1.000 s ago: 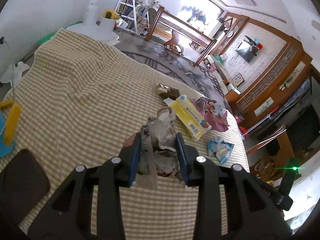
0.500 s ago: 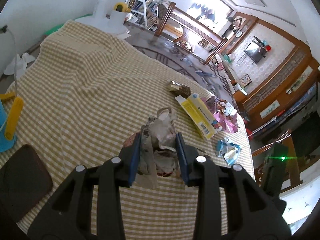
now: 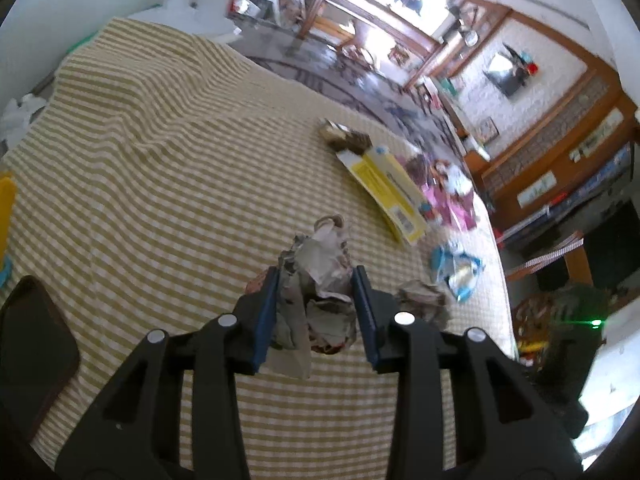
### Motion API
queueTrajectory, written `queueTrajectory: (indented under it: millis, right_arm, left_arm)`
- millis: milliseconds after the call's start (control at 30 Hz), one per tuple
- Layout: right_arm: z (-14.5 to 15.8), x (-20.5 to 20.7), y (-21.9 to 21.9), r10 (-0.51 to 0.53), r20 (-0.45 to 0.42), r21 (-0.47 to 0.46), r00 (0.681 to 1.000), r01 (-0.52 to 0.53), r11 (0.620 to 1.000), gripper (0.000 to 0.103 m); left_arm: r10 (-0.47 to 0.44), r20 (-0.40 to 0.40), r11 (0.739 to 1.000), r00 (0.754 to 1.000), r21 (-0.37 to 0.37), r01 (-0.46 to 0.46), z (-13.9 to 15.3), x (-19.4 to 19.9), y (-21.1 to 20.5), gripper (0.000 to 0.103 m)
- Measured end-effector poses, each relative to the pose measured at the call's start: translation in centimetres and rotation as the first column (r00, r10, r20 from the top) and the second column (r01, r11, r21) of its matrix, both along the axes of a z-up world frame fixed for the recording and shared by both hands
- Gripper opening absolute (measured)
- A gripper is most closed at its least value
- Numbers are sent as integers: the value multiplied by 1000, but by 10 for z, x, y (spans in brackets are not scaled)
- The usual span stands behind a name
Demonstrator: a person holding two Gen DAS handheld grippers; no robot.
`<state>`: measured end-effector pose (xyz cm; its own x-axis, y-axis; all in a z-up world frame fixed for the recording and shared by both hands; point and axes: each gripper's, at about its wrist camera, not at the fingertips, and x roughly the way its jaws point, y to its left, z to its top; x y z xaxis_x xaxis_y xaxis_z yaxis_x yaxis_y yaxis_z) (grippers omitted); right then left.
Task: Collect trash
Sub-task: 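Grasp the white printed plastic bag with the right tool while the left tool holds paper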
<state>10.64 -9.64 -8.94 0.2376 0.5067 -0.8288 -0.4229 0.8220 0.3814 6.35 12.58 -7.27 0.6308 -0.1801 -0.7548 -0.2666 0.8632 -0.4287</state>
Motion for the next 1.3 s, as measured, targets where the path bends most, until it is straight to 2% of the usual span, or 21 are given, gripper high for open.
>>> queueTrajectory:
  millis: [133, 233, 400, 600, 633, 767, 833, 867, 900, 933, 1100, 1300]
  right_arm:
    - [-1, -5, -20, -10, 0, -35, 1000, 10, 999, 27]
    - [-8, -6, -26, -19, -16, -43, 1000, 18, 999, 30]
    - [-8, -7, -23, -26, -12, -19, 1000, 26, 999, 50]
    - [-8, -1, -22, -62, -7, 5, 998, 62, 998, 69]
    - [-10, 1, -22, -72, -15, 11, 997, 72, 997, 69]
    - [-16, 1, -18, -40, -17, -23, 999, 40, 999, 68]
    - [-21, -1, -14, -19, -27, -20, 999, 19, 1000, 56]
    - [-23, -1, -14, -13, -42, 1, 999, 13, 1000, 43]
    - [-22, -2, -15, -16, -47, 16, 999, 17, 1000, 37]
    - [-20, -2, -17, -21, -34, 19, 999, 22, 1000, 35]
    - [7, -2, -36, -60, 27, 70, 998, 58, 996, 33]
    - [53, -8, -73, -109, 154, 83, 982, 97, 992, 33]
  left_arm:
    - [-47, -43, 999, 998, 18, 48, -8, 6, -14, 39]
    - [-59, -80, 998, 995, 18, 61, -16, 9, -19, 45]
    - [-45, -107, 998, 993, 27, 49, -22, 8, -19, 57]
    - [-68, -126, 997, 990, 30, 73, -25, 10, -25, 66]
    - [-77, -132, 996, 988, 33, 82, -26, 10, -27, 68]
    - [-102, -147, 993, 984, 40, 109, -29, 13, -32, 68]
    - [-111, -149, 992, 983, 44, 118, -29, 13, -35, 68]
    - [-113, -149, 991, 982, 49, 121, -29, 13, -36, 67]
    - [-113, -149, 991, 982, 53, 123, -29, 13, -36, 65]
    - [-113, -149, 991, 982, 56, 123, -29, 13, -37, 59]
    - [-117, -127, 991, 985, 50, 124, -26, 12, -36, 39]
    - [-136, -57, 985, 989, 97, 141, -12, 9, -45, 35]
